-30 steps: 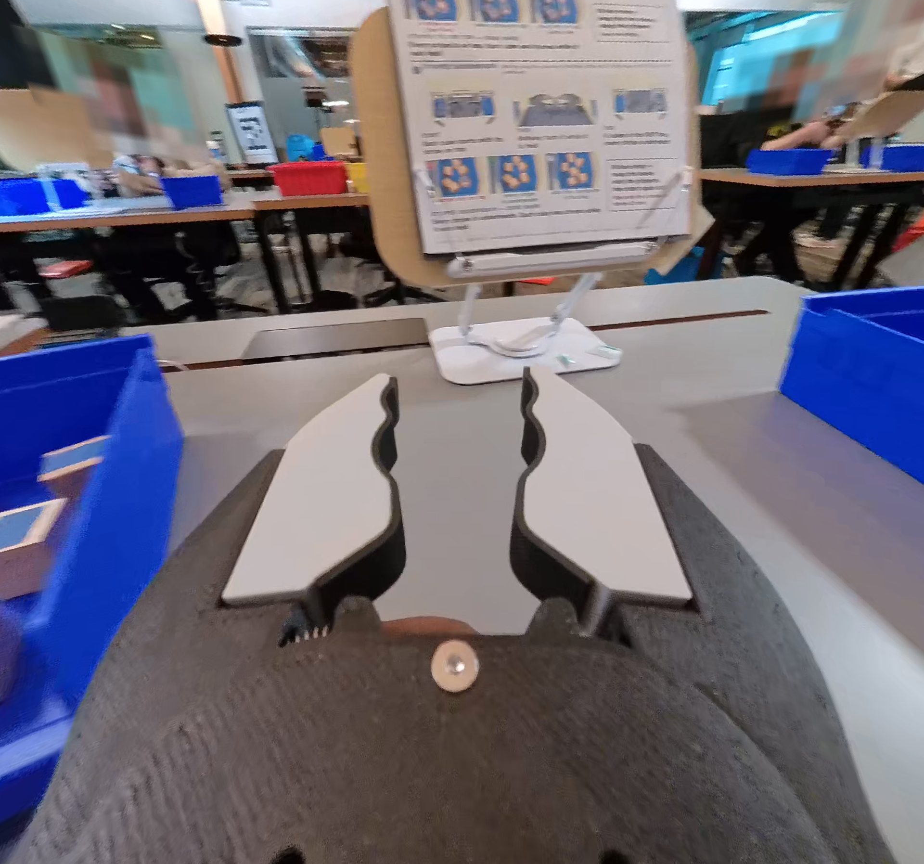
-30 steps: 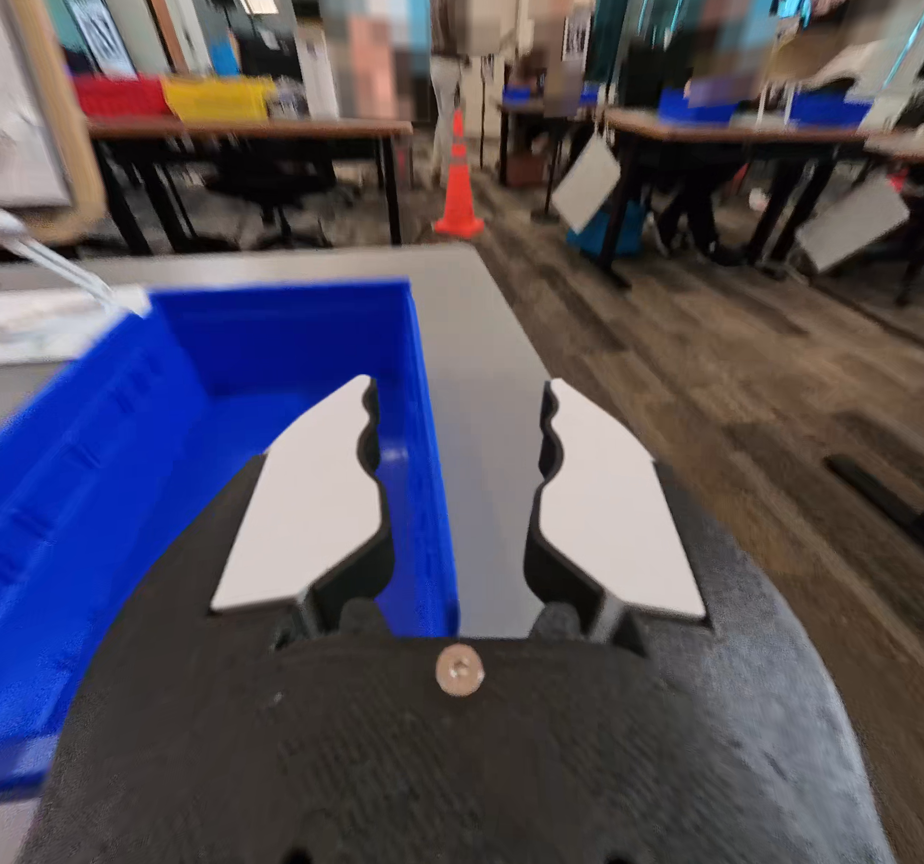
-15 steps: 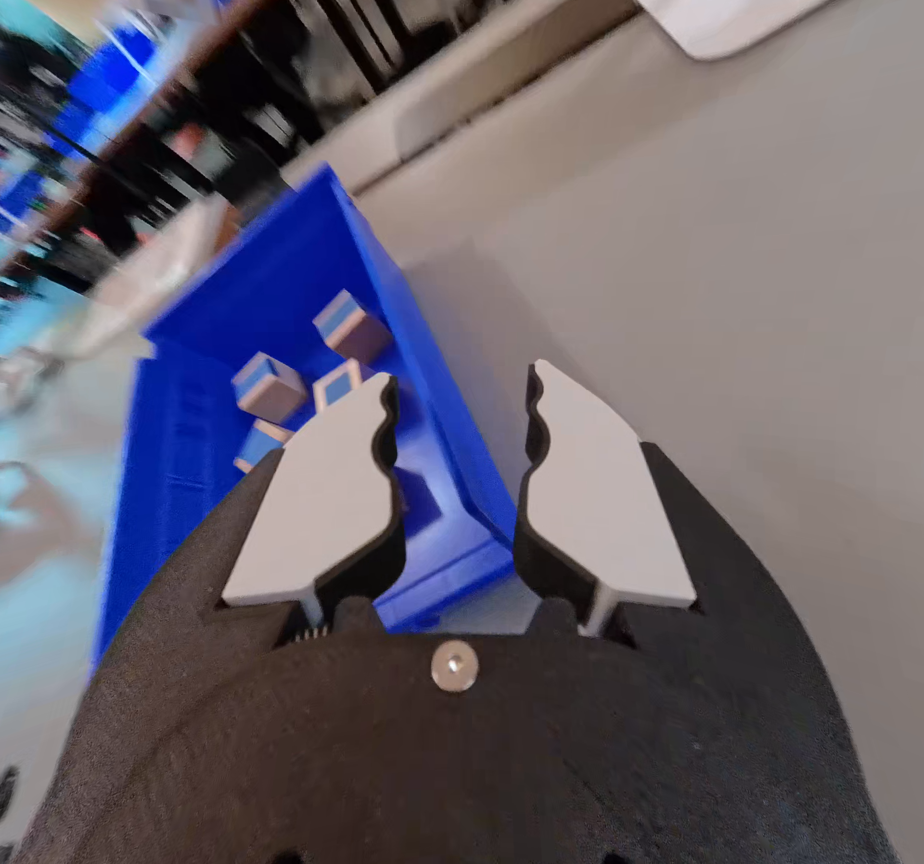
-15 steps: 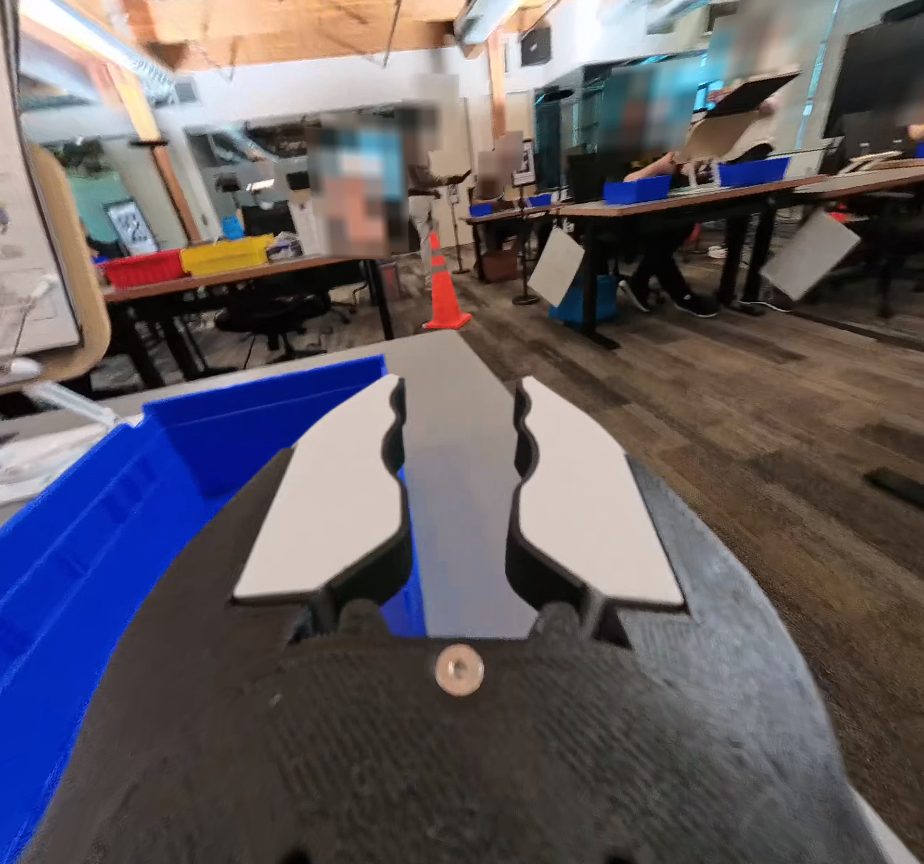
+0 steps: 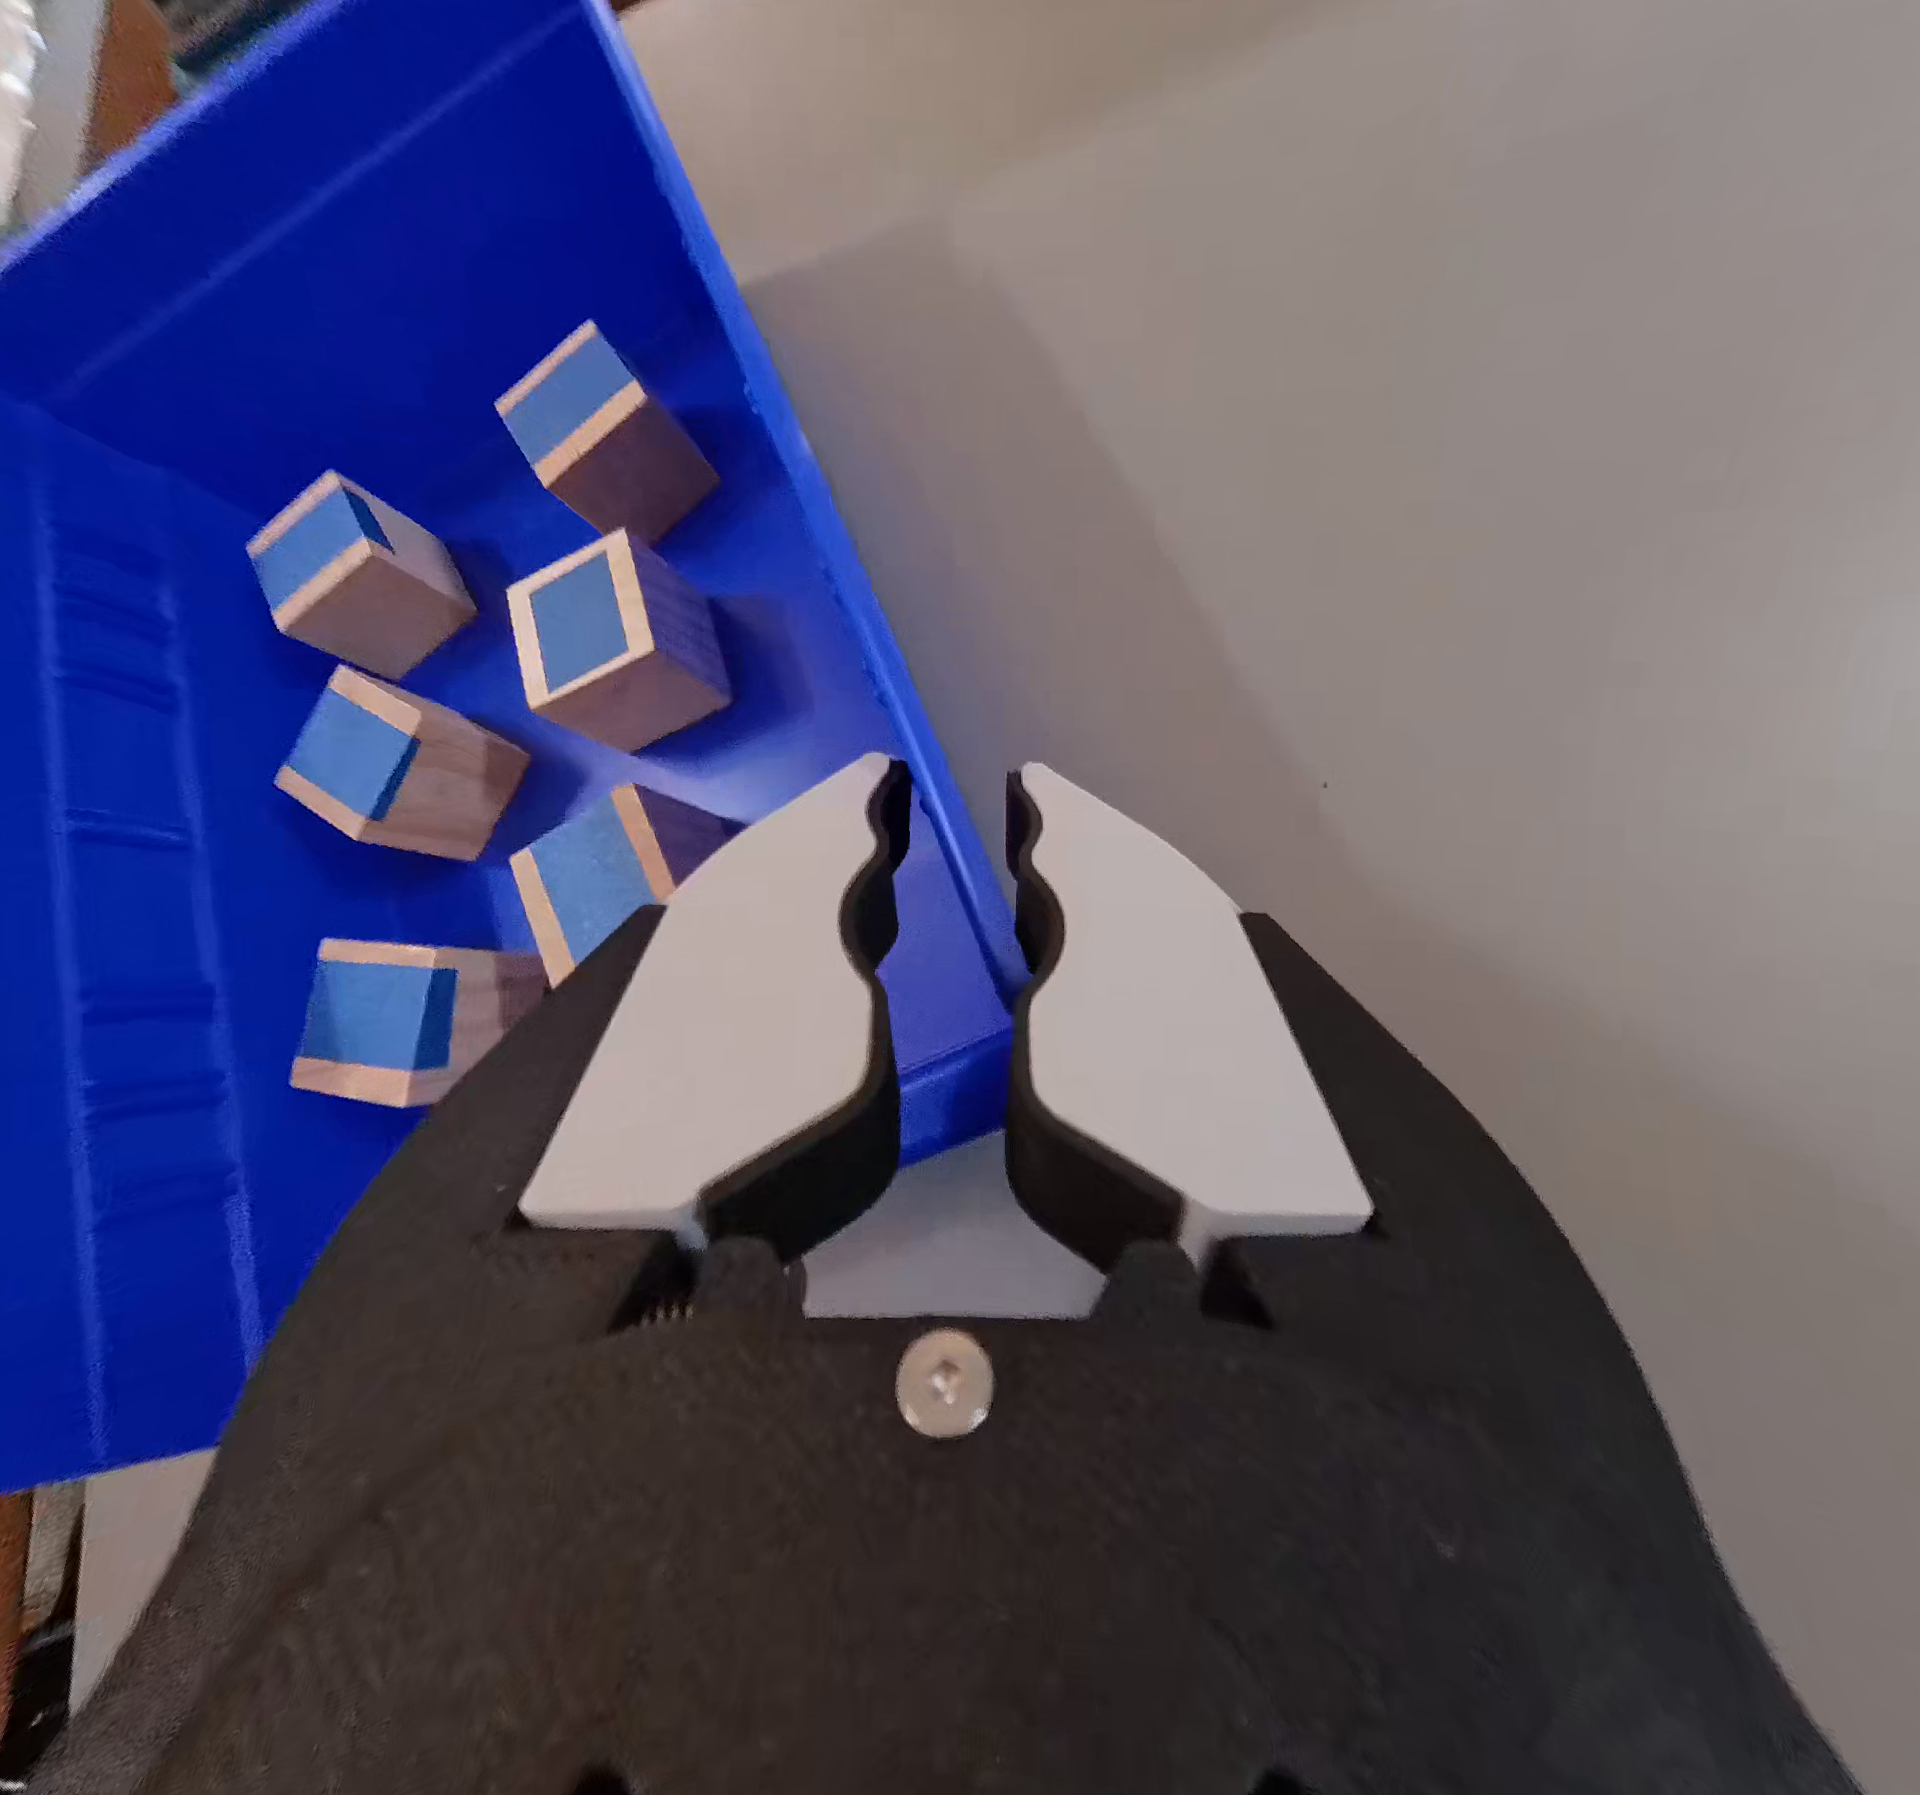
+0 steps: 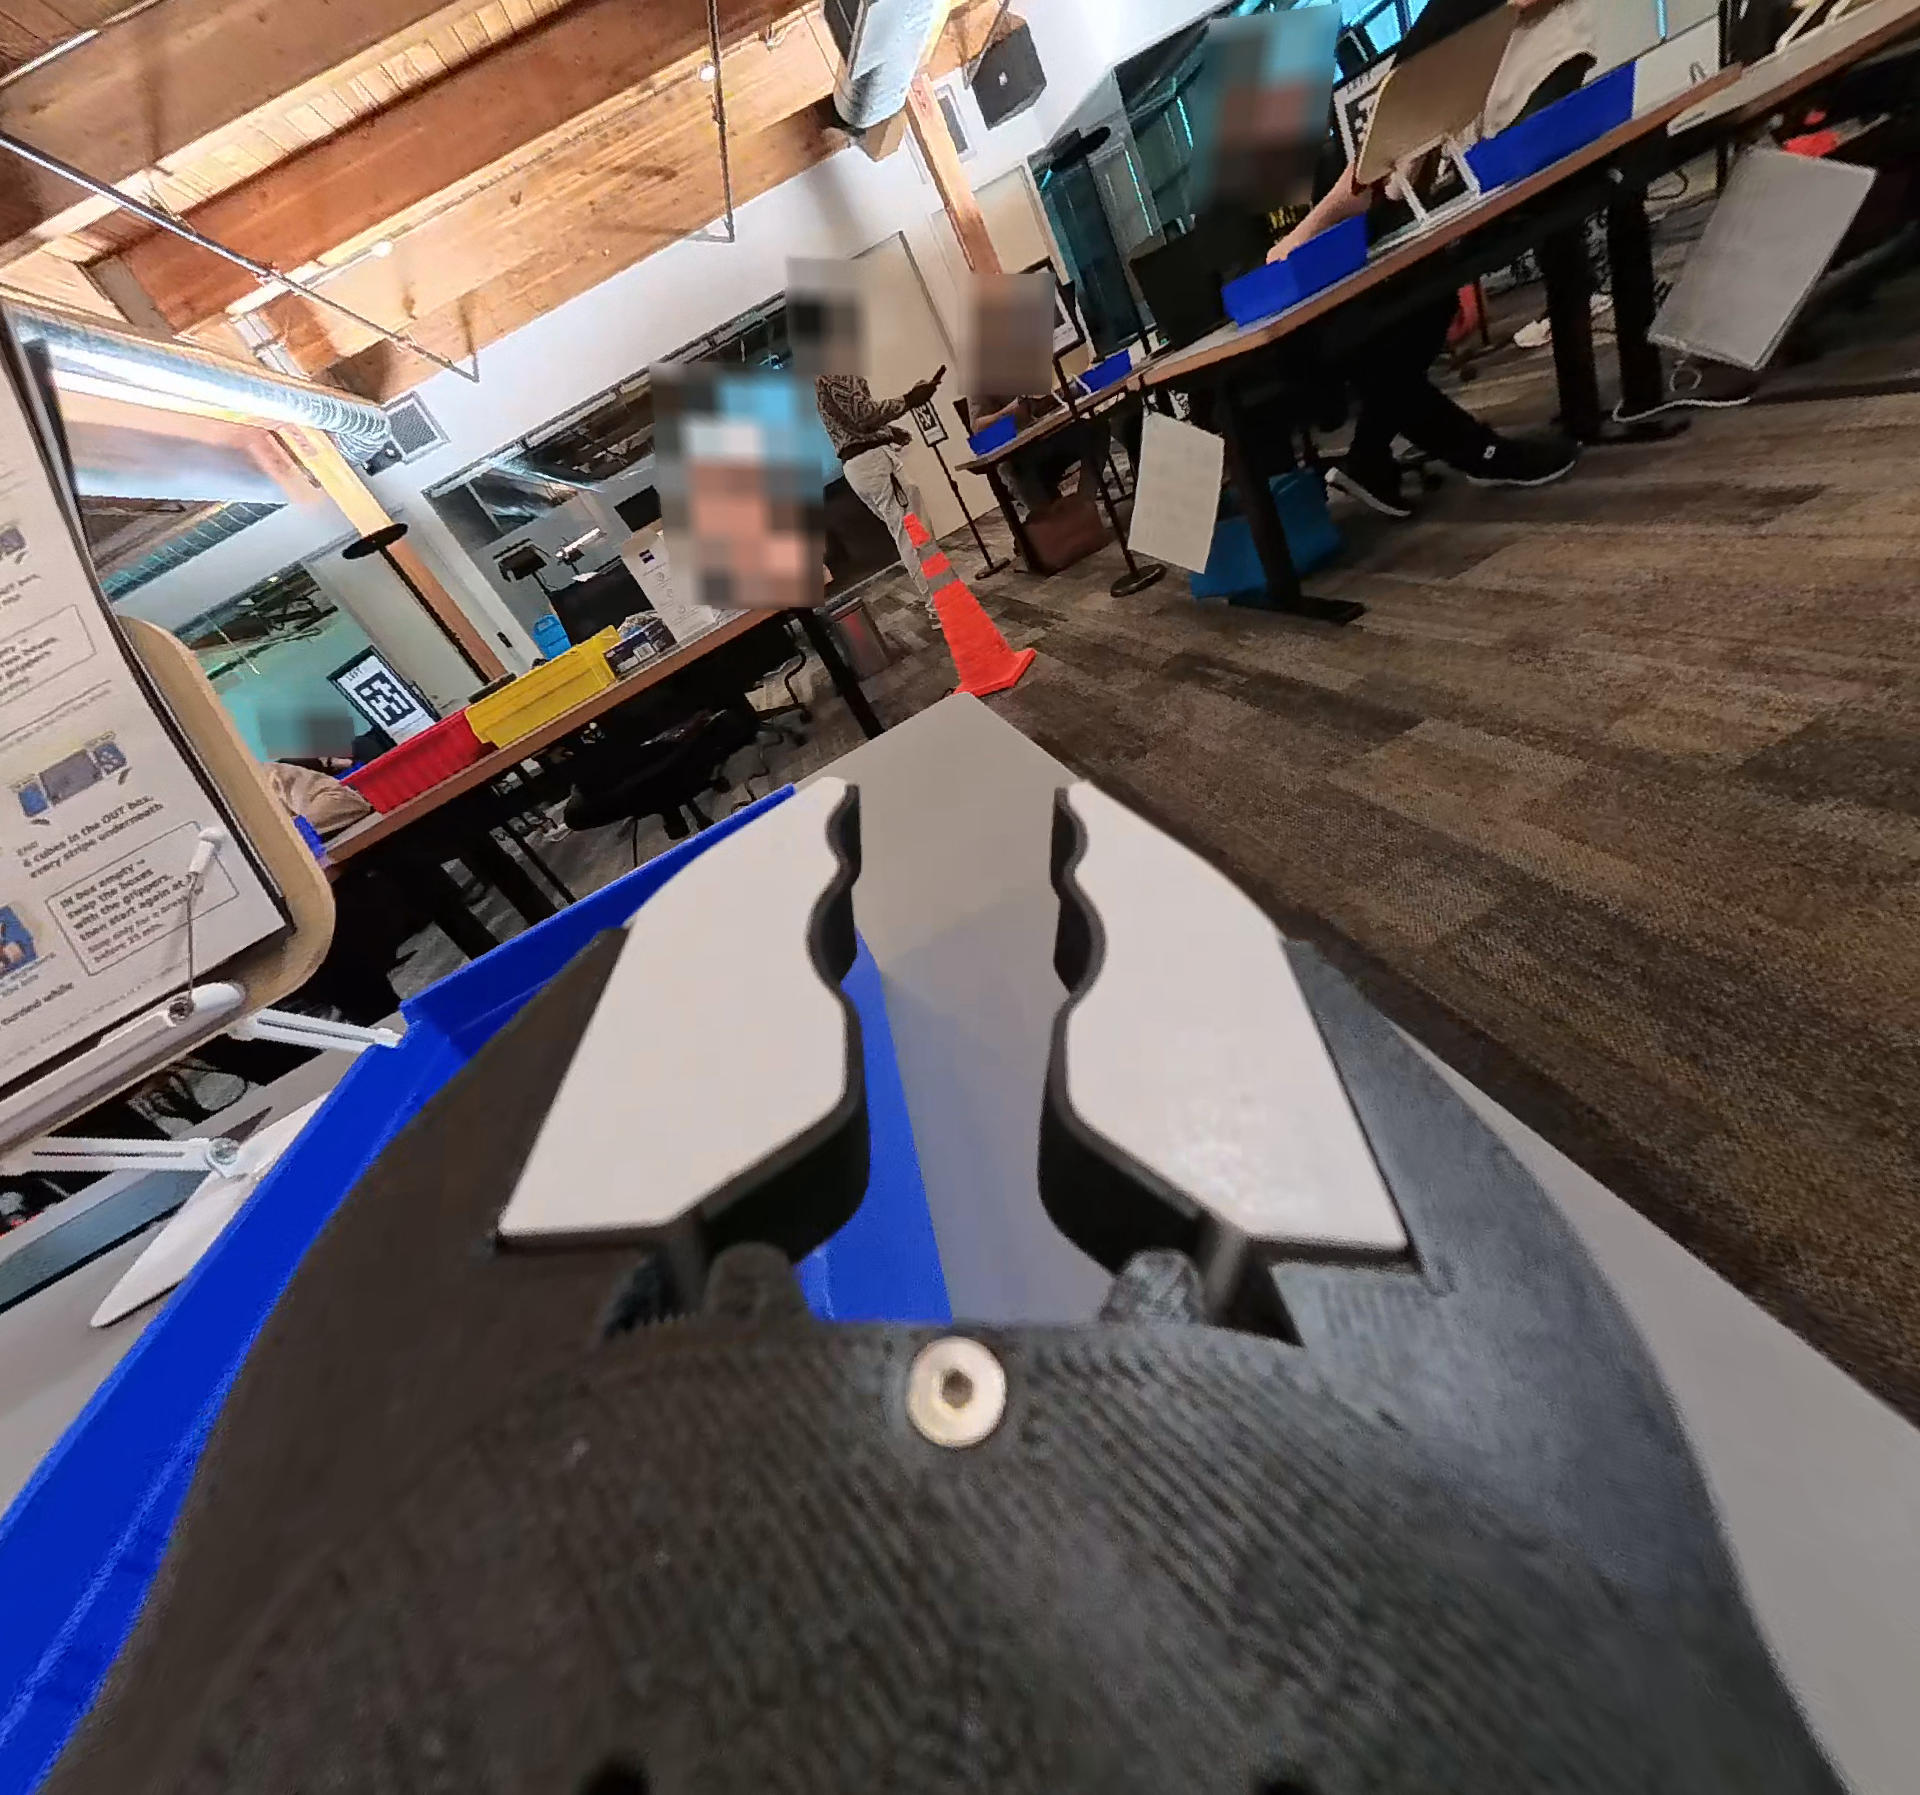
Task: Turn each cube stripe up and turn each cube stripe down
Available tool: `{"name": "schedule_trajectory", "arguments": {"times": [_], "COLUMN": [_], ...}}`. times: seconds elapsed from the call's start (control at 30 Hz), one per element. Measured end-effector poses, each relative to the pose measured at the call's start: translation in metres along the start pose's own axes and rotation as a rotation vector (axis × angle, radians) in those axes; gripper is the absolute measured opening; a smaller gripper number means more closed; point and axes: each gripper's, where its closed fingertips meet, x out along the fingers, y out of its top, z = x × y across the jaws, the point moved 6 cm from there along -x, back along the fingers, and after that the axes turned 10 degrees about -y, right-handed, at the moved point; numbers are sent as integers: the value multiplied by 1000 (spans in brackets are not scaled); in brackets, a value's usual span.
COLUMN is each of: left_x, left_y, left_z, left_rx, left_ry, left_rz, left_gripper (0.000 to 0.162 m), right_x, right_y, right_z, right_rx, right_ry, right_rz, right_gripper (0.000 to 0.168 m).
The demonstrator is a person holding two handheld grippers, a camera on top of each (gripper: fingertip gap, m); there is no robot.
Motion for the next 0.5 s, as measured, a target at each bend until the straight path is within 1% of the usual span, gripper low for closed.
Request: {"name": "schedule_trajectory", "arguments": {"times": [0.1, 0.23, 0.3, 0.37, 0.5], "left_x": [-15, -26, -30, -33, -38], "left_y": [-14, -33, -38, -41, -45], "left_z": [-20, -36, -37, -36, -35], "left_rx": [-68, -200, -191, -146, -123], "left_ry": [-47, -206, -259, -276, -327], "left_rz": [-17, 8, 4, -2, -22], "left_gripper": [12, 17, 19, 20, 20], "right_x": [1, 2, 2, 2, 3], "right_y": [-2, -3, -5, -7, -10], "right_z": [1, 2, 1, 1, -1], "right_rx": [26, 49, 54, 57, 63], "right_ry": [9, 14, 15, 12, 18], "right_rz": [-16, -26, -37, -49, -61], "right_gripper": [36, 36, 36, 35, 34]}}
